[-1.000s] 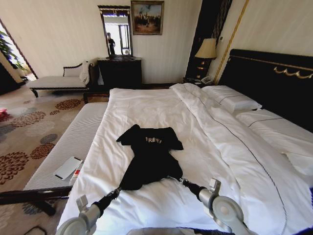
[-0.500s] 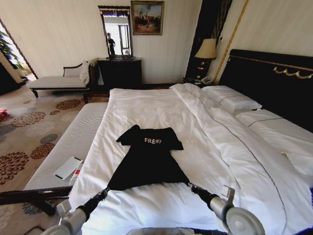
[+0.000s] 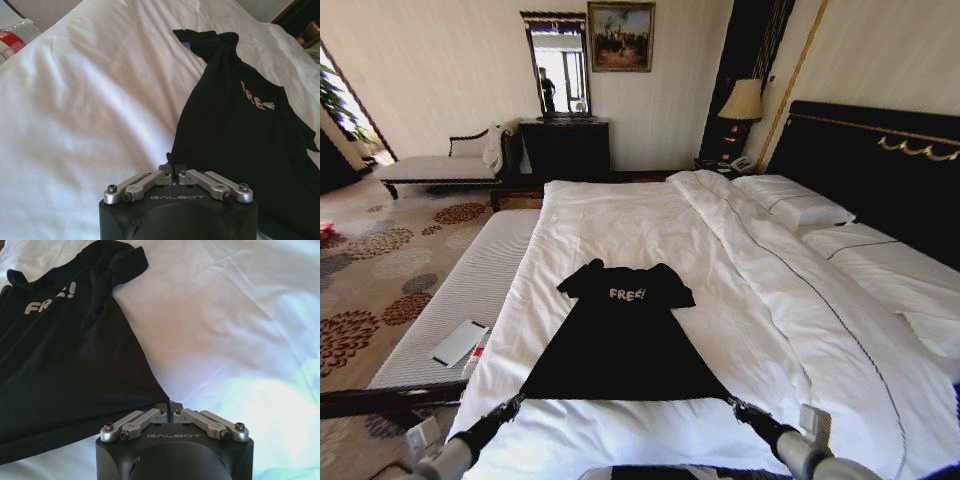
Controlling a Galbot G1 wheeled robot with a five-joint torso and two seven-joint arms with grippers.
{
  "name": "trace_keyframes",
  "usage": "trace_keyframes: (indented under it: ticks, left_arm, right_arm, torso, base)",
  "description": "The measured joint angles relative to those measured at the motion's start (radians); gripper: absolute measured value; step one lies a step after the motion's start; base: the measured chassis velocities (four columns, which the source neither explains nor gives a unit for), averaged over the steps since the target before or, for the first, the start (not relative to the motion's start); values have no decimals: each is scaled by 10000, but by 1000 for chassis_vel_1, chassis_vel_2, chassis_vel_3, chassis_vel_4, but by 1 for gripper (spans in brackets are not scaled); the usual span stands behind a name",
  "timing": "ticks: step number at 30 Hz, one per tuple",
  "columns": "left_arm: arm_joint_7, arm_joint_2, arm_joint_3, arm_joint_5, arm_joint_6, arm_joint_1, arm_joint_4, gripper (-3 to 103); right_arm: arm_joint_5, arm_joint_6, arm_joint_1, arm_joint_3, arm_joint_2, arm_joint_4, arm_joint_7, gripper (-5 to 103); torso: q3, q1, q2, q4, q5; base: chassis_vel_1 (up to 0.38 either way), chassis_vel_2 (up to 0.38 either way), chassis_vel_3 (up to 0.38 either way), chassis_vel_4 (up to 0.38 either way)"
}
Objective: Fold the clothes on the bed.
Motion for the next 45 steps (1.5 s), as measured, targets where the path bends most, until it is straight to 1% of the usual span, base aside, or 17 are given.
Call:
trace_keyframes:
  ticks: [6, 14, 20, 21, 28, 29, 31, 32, 33, 36, 37, 38, 39, 40, 41, 42, 45]
  left_arm:
    - [63, -163, -85, 384, -167, 621, 51, 1]
    - [72, -293, -33, 791, -291, 990, 140, 1]
    - [167, -323, 216, 1350, -450, 1340, 213, 1]
    - [198, -361, 322, 1541, -518, 1358, 300, 1]
    - [106, -540, 523, 1675, -535, 962, 436, 1]
    - [47, -558, 538, 1689, -536, 862, 436, -2]
    - [-89, -585, 540, 1745, -542, 734, 449, 7]
    - [-89, -585, 540, 1745, -542, 734, 449, 7]
    - [-112, -598, 554, 1784, -542, 685, 455, 7]
    - [-207, -666, 648, 2096, -550, 527, 517, 23]
    - [-207, -666, 648, 2096, -550, 527, 517, 23]
    - [-212, -672, 662, 2135, -554, 519, 517, 28]
    - [-226, -679, 686, 2215, -563, 506, 526, 34]
    - [-232, -680, 705, 2278, -576, 499, 540, 34]
    - [-243, -680, 715, 2323, -588, 493, 557, 39]
    - [-243, -680, 715, 2323, -588, 493, 557, 39]
    - [-250, -704, 731, 2446, -639, 480, 564, 55]
  right_arm:
    - [-803, 239, -475, -383, 531, -12, -169, 1]
    - [-1373, 436, -743, -466, 636, -78, -271, 1]
    - [-1769, 439, -805, -589, 681, -158, -273, 1]
    - [-1899, 438, -788, -655, 710, -202, -273, 1]
    - [-1914, 438, -661, -808, 709, -270, -173, -1]
    - [-1892, 437, -617, -834, 701, -283, -142, 1]
    - [-1872, 437, -570, -859, 698, -317, -81, 4]
    - [-1872, 437, -570, -859, 698, -317, -81, 4]
    - [-1871, 439, -555, -873, 697, -326, -72, 10]
    - [-1861, 461, -536, -886, 727, -334, -64, 26]
    - [-1861, 461, -536, -886, 727, -334, -64, 26]
    - [-1858, 464, -540, -881, 741, -323, -63, 26]
    - [-1858, 468, -556, -874, 784, -292, -62, 32]
    - [-1876, 471, -578, -875, 831, -266, -61, 37]
    - [-1916, 477, -591, -879, 867, -256, -60, 42]
    - [-1916, 477, -591, -879, 867, -256, -60, 42]
    - [-1975, 489, -602, -880, 911, -180, -60, 53]
  torso:
    - [-1, -1, 0, 0, 0]
    - [0, 0, 0, 1, 0]
    - [0, 0, 0, 0, 2]
    - [0, 0, 0, 0, 1]
    - [0, 0, 0, 1, 1]
    - [0, 0, 0, 1, 1]
    - [1, 1, 0, 2, 3]
    - [1, 1, 0, 2, 3]
    - [1, 1, 0, 1, 2]
    - [1, 1, -1, 2, 1]
    - [1, 1, -1, 2, 1]
    - [0, 1, -1, 1, 2]
    - [1, 1, -1, 2, 1]
    - [1, 1, -1, 1, 1]
    - [1, 1, -1, 1, 1]
    - [1, 1, -1, 1, 1]
    - [0, 1, -1, 0, 1]
  base:
    - [0, 0, 0, 0]
    - [0, 0, 0, 0]
    - [0, 0, 0, 0]
    - [0, 0, 0, 0]
    - [0, 0, 0, 0]
    - [0, 0, 0, 0]
    - [0, 0, 0, 0]
    - [0, 0, 0, 0]
    - [0, 0, 0, 0]
    - [0, 0, 0, 0]
    - [0, 0, 0, 0]
    - [0, 0, 0, 0]
    - [0, 0, 0, 0]
    - [0, 0, 0, 0]
    - [0, 0, 0, 0]
    - [0, 0, 0, 0]
    - [0, 0, 0, 0]
